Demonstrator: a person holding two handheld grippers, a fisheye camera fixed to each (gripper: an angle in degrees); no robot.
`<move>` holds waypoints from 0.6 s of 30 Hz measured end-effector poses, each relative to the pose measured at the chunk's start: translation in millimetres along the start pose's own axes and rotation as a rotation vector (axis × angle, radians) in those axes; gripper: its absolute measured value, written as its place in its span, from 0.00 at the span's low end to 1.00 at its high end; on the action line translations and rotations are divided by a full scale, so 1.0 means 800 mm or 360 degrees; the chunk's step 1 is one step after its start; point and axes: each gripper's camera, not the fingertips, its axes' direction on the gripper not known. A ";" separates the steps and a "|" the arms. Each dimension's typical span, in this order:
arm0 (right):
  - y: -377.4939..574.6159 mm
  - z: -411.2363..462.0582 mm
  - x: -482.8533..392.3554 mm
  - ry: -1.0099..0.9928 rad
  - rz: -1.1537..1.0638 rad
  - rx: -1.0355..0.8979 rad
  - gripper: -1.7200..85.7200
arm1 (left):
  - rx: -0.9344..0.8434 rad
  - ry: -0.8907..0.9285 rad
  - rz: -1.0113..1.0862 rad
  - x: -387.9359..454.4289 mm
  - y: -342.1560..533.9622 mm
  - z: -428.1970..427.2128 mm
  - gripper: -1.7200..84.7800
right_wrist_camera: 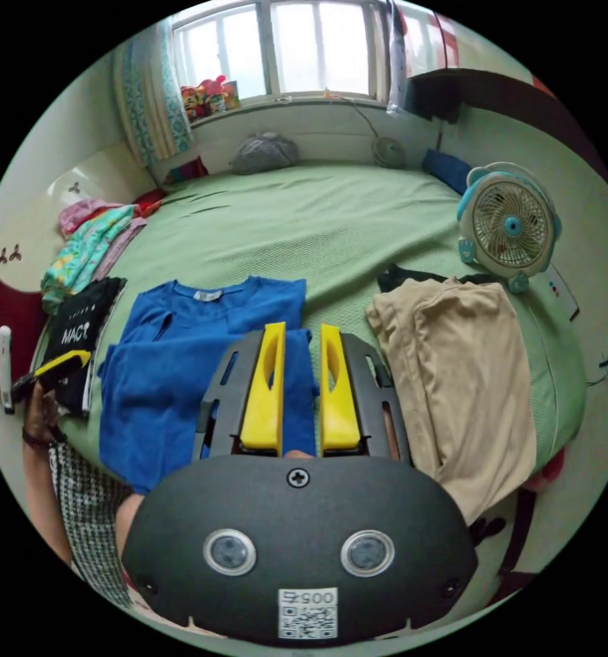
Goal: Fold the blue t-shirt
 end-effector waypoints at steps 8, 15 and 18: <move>0.132 -0.015 0.006 0.0015 -0.0041 -0.0286 0.12 | -0.0172 0.0094 0.0047 -0.003 0.112 -0.019 0.15; 0.167 -0.018 -0.010 0.0066 -0.0020 -0.0357 0.10 | -0.0251 0.0030 0.0014 0.005 0.159 -0.031 0.17; 0.174 -0.021 -0.017 0.0110 -0.0011 -0.0352 0.10 | -0.0215 -0.0017 0.0016 0.013 0.172 -0.040 0.17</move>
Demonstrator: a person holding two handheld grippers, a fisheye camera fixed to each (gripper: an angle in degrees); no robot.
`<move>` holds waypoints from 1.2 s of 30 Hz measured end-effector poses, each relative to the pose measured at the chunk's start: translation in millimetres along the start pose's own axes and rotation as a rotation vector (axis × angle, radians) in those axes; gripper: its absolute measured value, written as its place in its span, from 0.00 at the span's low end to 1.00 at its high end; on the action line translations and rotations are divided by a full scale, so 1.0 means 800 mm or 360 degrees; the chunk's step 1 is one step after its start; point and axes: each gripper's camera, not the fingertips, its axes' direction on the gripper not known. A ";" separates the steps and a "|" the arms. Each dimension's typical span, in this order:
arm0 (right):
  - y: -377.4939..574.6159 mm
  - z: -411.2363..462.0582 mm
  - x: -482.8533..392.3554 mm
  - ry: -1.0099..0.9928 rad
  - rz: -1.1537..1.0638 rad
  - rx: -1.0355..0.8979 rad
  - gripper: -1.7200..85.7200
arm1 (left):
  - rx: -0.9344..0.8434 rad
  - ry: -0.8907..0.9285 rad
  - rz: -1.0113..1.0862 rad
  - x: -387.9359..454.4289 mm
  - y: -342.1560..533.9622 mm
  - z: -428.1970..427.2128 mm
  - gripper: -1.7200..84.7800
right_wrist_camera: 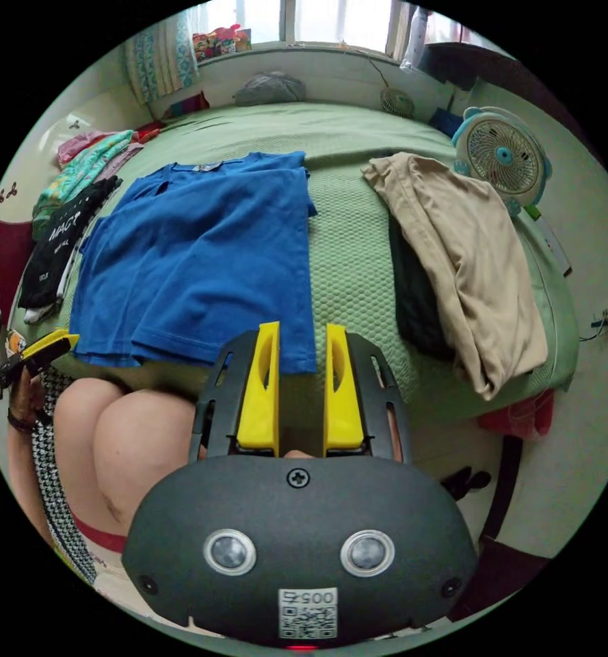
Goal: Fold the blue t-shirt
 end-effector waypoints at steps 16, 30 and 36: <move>0.037 -0.083 -0.005 -0.0124 -0.0028 0.0044 0.00 | 0.0023 0.0180 -0.0107 0.009 0.056 -0.115 0.07; 0.137 -0.288 0.018 -0.0084 -0.0173 0.0230 0.00 | 0.0136 0.0119 0.0125 0.033 0.170 -0.305 0.06; 0.188 -0.314 0.028 -0.0076 -0.0144 0.0162 0.00 | 0.0096 0.0175 0.0088 0.034 0.227 -0.337 0.06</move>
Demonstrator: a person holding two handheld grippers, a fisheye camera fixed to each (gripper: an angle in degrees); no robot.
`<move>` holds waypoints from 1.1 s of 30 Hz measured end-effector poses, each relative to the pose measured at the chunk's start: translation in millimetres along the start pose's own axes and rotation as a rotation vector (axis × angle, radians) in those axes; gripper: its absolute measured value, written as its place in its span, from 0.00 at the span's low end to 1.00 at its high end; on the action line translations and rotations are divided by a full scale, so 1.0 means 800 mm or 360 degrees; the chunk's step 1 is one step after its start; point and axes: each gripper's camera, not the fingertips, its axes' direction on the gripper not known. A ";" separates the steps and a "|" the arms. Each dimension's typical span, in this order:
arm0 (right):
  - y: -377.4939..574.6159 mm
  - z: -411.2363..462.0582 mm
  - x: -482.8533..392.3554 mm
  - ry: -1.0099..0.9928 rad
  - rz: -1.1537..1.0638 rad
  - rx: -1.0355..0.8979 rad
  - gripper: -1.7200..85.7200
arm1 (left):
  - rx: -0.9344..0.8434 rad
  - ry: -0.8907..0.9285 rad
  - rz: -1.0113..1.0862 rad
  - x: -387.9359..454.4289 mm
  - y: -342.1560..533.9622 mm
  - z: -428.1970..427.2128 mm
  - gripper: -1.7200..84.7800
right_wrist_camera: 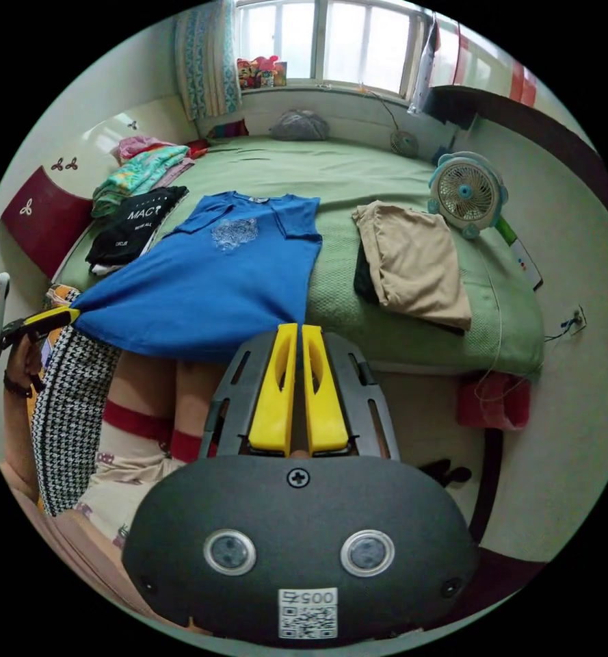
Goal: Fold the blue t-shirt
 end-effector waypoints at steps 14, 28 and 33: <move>0.031 -0.066 0.052 -0.0154 0.0195 0.0014 0.00 | 0.0027 0.0035 -0.0088 -0.004 0.025 -0.058 0.06; -0.077 -0.020 0.059 -0.0132 0.0175 0.0018 0.00 | 0.0151 0.0131 -0.0214 -0.060 -0.066 -0.034 0.06; -0.145 0.011 0.053 -0.0059 0.0098 0.0023 0.00 | 0.0170 0.0098 -0.0165 -0.081 -0.136 -0.013 0.06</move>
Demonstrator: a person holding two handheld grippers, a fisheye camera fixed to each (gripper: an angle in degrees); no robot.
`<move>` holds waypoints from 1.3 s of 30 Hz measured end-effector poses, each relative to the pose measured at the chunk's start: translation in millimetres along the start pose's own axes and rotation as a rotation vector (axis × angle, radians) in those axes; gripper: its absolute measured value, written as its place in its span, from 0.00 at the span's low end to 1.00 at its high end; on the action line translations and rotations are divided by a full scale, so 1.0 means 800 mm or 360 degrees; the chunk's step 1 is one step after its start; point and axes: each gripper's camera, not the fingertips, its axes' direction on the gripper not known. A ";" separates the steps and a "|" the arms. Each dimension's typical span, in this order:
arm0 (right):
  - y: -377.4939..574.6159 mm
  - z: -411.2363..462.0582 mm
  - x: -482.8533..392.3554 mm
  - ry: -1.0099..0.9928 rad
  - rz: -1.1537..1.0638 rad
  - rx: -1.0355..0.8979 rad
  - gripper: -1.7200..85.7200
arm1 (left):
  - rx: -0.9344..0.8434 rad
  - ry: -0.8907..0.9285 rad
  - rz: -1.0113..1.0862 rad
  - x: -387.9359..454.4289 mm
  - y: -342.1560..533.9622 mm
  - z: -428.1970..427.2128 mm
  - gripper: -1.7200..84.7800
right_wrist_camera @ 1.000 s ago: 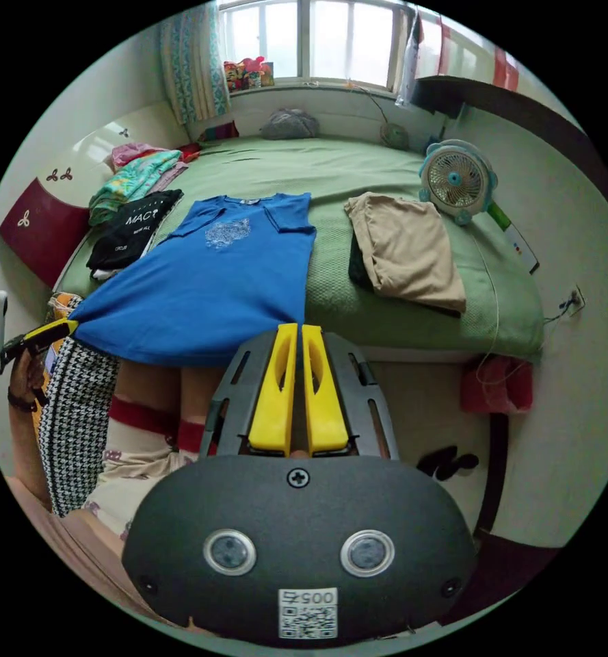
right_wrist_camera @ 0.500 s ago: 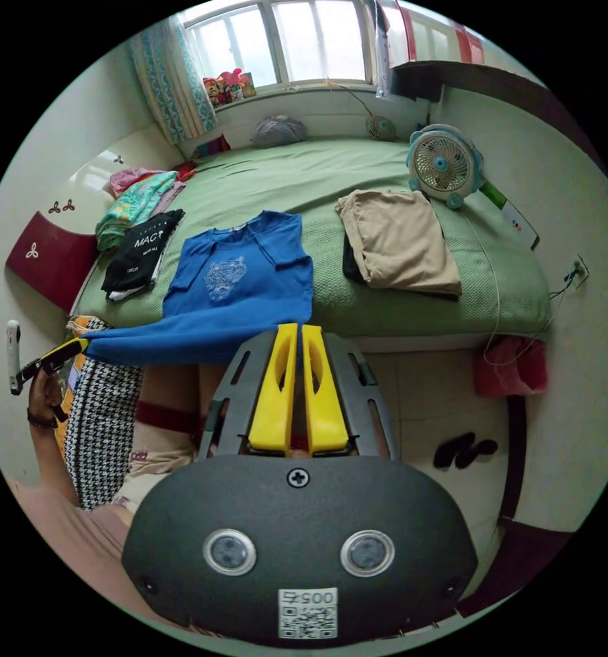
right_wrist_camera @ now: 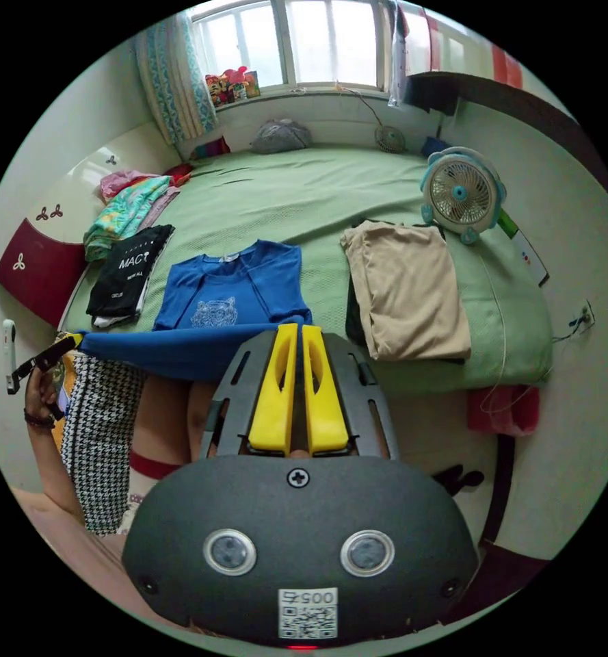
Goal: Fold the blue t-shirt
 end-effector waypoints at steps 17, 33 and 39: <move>-0.181 0.231 0.001 0.0012 0.0134 -0.0119 0.12 | 0.0037 0.0007 -0.0015 -0.068 -0.194 0.183 0.12; -0.008 0.310 0.009 0.0041 0.0229 -0.0390 0.11 | -0.0418 -0.0002 -0.0042 -0.084 -0.061 0.366 0.13; -0.008 0.314 -0.001 -0.0028 0.0202 -0.0331 0.03 | -0.0463 -0.0080 0.0050 -0.082 -0.070 0.398 0.09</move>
